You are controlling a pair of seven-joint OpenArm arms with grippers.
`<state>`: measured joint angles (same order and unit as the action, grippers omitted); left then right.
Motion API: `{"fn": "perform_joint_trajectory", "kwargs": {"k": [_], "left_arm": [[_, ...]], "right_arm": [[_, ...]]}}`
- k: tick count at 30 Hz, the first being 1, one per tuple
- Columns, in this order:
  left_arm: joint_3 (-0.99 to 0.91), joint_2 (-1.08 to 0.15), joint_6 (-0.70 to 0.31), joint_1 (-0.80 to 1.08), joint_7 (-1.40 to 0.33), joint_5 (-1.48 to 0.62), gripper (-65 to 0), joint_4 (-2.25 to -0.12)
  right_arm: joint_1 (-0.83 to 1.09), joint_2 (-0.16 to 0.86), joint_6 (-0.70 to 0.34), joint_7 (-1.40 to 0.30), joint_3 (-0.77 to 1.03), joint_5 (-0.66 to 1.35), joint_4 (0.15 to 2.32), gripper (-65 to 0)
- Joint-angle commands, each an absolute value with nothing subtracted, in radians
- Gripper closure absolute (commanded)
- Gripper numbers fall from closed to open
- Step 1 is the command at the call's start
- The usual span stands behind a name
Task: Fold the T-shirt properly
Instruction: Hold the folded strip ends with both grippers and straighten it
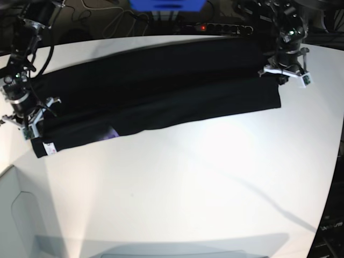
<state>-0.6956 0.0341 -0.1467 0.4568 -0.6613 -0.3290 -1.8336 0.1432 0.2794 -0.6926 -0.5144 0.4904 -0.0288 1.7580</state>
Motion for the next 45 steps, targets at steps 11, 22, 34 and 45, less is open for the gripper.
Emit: {"fn": "perform_joint_trajectory", "kwargs": {"k": [11,22,34,45], "left_arm": [[-0.7,0.015,-0.14,0.473,-0.639,-0.392,0.0,-1.761],[-0.707,-0.01,-0.14,0.473,-0.636,-0.392,0.0,-1.712],[-0.708,-0.031,-0.14,0.467,-0.636,-0.392,0.0,-1.709],[-0.705,-0.051,-0.14,0.466,-0.636,-0.394,0.0,-1.652]], "right_arm": [[0.177,0.303,-0.698,-0.492,0.499,-0.028,1.773,0.0],[0.177,0.303,-0.698,-0.486,0.498,-0.028,1.658,0.0],[0.166,0.306,-0.698,-0.484,0.496,-0.028,1.564,0.0],[0.163,0.32,-0.698,-0.483,0.492,-0.028,1.497,0.0]]}}
